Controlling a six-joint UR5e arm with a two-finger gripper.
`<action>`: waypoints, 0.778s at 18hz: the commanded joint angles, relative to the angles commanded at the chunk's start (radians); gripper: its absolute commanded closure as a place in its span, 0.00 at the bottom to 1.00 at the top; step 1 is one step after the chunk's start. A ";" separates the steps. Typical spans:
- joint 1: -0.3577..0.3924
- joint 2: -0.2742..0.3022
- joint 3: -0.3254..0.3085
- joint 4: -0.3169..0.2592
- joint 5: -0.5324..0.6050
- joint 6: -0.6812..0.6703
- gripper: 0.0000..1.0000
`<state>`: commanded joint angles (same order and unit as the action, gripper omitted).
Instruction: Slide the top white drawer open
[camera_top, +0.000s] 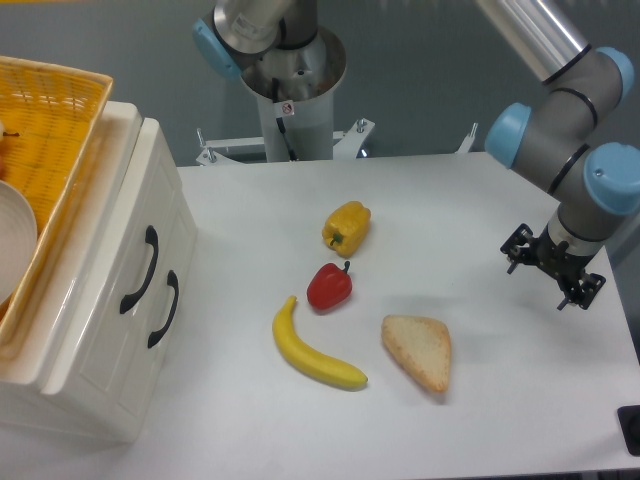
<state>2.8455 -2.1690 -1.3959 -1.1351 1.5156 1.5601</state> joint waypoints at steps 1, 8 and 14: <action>-0.002 0.000 0.000 0.000 0.000 0.000 0.00; -0.026 0.003 0.009 0.000 -0.003 -0.078 0.00; -0.032 0.026 -0.029 0.017 -0.009 -0.162 0.00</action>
<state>2.8133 -2.1431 -1.4249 -1.1184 1.5064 1.3980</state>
